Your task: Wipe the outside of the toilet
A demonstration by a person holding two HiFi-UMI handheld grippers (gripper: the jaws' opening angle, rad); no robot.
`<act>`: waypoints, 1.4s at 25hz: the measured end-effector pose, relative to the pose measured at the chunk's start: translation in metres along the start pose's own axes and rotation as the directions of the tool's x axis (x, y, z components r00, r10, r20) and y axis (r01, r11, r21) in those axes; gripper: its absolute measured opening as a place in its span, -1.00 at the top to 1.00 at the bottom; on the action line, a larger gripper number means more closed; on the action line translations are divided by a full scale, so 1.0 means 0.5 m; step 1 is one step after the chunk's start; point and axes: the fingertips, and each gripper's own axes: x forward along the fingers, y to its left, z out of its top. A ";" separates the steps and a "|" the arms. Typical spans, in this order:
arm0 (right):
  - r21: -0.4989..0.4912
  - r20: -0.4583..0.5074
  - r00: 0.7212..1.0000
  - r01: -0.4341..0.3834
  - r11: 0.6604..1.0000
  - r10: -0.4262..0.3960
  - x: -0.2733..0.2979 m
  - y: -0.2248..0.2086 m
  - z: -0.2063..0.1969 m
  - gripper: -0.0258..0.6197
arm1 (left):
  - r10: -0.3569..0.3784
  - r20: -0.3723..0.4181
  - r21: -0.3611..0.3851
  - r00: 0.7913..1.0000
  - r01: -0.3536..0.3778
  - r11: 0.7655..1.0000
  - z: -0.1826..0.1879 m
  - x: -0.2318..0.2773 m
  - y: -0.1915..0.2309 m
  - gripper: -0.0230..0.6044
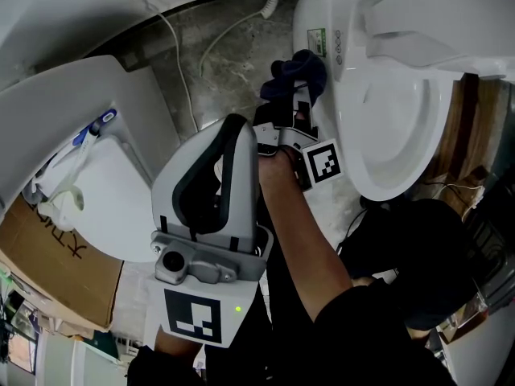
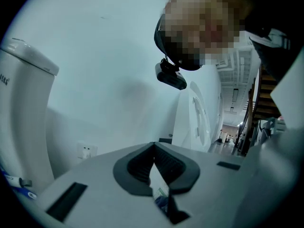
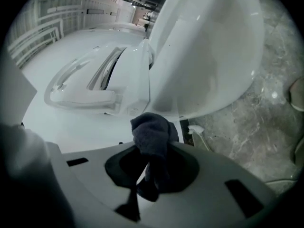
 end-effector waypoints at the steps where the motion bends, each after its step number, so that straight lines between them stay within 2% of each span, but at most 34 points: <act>1: 0.000 0.003 1.000 -0.001 1.000 0.001 0.001 -0.003 0.003 0.75 | 0.000 -0.002 0.001 1.000 0.000 1.000 -0.003 -0.001 0.000 0.89; 9: 0.035 0.082 0.996 0.024 0.999 -0.027 0.024 -0.050 0.048 0.75 | -0.001 -0.015 0.016 1.000 0.001 1.000 -0.033 0.007 0.013 0.89; 17: 0.104 0.131 0.991 0.023 0.994 -0.036 0.041 -0.089 0.060 0.74 | 0.001 -0.041 0.019 0.999 0.000 1.000 -0.068 0.012 0.021 0.89; 25: 0.056 0.125 0.992 0.025 0.998 -0.032 0.076 -0.157 0.061 0.74 | 0.002 -0.053 0.021 0.999 -0.001 1.000 -0.111 0.027 0.044 0.89; 35: 0.057 0.126 0.991 0.039 0.998 -0.046 0.126 -0.251 0.061 0.74 | -0.010 -0.064 0.021 0.998 0.011 1.000 -0.180 0.047 0.065 0.89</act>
